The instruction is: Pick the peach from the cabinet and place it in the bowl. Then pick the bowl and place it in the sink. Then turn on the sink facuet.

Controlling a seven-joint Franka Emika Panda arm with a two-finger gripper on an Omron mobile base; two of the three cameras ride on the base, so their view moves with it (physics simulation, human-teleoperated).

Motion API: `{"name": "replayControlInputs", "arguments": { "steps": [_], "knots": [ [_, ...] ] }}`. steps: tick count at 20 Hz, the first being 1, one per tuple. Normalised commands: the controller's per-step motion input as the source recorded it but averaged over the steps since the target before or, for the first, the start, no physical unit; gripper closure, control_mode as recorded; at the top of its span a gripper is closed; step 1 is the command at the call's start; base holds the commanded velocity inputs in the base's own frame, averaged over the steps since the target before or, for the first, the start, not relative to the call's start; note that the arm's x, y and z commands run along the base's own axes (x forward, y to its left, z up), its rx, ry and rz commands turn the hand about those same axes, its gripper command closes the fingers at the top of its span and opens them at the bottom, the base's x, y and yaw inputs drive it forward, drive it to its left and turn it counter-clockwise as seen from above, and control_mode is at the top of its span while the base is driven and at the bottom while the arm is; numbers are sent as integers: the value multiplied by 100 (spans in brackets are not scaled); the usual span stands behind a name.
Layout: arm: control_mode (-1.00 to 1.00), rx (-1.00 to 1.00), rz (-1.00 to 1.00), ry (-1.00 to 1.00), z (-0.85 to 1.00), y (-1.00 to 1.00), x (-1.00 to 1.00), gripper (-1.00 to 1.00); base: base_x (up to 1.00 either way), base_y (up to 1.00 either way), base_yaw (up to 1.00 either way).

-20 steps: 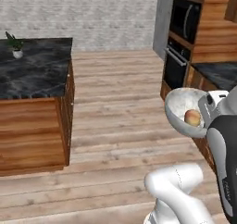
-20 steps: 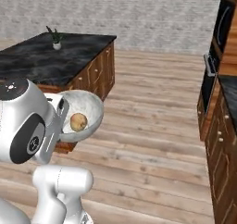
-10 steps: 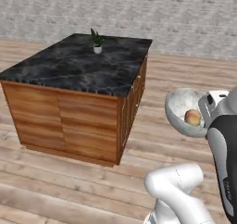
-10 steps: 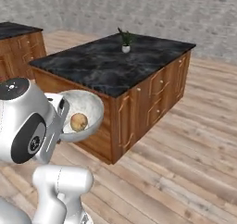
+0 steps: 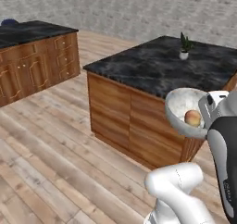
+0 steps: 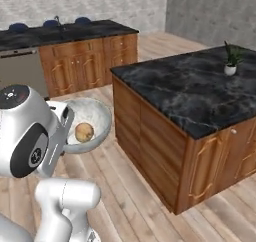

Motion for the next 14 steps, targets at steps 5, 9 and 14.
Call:
{"name": "replayControlInputs", "arguments": {
  "steps": [5,9,14],
  "knots": [
    [100,0,0,0,0,0,0,100,100,4,51],
    [100,0,0,0,0,0,0,100,100,13,35],
    [100,0,0,0,0,0,0,100,100,18,32]
  ]
}}
